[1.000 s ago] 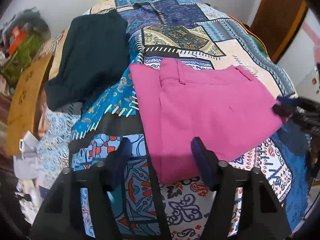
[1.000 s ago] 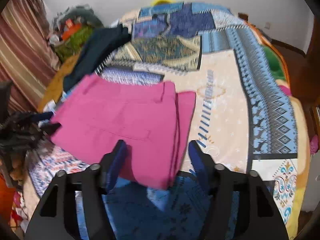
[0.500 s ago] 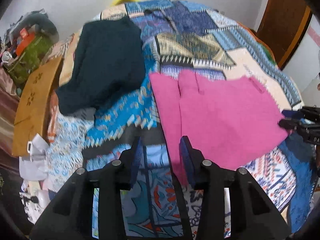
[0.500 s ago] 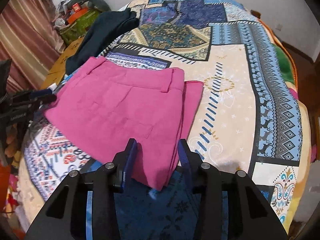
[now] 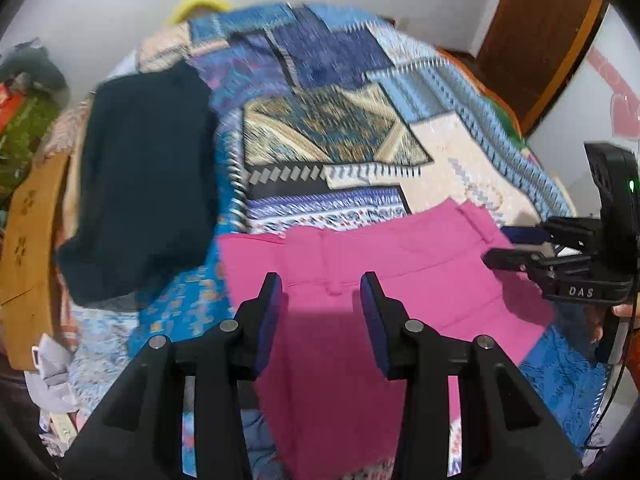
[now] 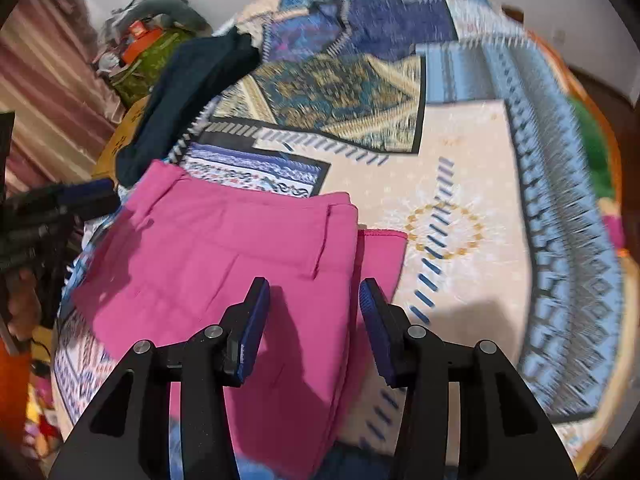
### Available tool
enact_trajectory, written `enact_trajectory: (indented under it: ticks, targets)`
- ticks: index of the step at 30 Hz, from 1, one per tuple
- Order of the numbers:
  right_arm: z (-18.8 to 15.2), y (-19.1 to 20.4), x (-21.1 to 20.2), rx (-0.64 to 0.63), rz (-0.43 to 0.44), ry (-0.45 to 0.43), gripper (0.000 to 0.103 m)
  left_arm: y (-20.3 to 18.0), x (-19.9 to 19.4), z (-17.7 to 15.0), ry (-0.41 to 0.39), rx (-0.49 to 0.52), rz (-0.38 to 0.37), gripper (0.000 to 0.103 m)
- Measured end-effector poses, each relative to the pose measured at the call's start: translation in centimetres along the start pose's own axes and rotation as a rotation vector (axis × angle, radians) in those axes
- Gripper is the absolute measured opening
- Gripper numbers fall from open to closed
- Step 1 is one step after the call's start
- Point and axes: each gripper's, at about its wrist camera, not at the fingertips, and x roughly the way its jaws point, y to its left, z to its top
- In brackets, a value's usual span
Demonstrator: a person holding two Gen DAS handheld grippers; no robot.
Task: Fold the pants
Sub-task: 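Close both grippers on the folded trousers' waistband edge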
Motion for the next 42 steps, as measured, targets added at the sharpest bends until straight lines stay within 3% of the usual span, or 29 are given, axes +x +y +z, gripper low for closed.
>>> enact_trajectory:
  ticks: [3,9,20,23,26,28,29,35,39,42]
  targets:
    - [-0.2,-0.1,0.9,-0.018,0.034,0.016,0.031,-0.5,2.9,-0.3,0.056,0.029,0.054,0.028]
    - [-1.1,0.5,0.6,-0.114,-0.019,-0.005,0.024,0.2,3.9,-1.3,0.053,-0.005,0.067,0.034]
    - [-1.2,1.6,-0.5,-0.165,-0.08,-0.017,0.026,-0.4,1.3,-2.2,0.0,0.06,0.13,0.037]
    - [-1.5,2.0,-1.3,-0.184,-0.081,-0.027,0.031,0.3,0.1,-2.5,-0.023,0.031,0.126,0.038]
    - [-2.0,2.1,-2.5,-0.179,-0.083,-0.065,0.047,1.7,-0.7,-2.9,-0.036,-0.032,0.103,0.048]
    - [-2.3,2.0,-2.9,-0.166,-0.092,-0.078,0.06,2.4,-0.9,-3.3,-0.038,-0.07,0.093,0.071]
    - [-2.5,1.9,-3.0,-0.156,-0.094,-0.079,0.066,2.9,-0.8,-3.6,-0.035,-0.098,0.082,0.075]
    - [-3.1,0.4,-1.5,-0.094,-0.083,-0.01,0.067,3.4,1.4,-4.6,0.052,-0.156,-0.019,0.076]
    - [-3.0,-0.4,-0.6,-0.028,-0.013,-0.002,0.069,3.0,2.1,-4.0,0.078,-0.163,-0.097,0.062]
    - [-2.8,-0.5,0.0,-0.004,0.02,-0.001,0.069,3.2,2.8,-3.4,0.09,-0.185,-0.125,0.062]
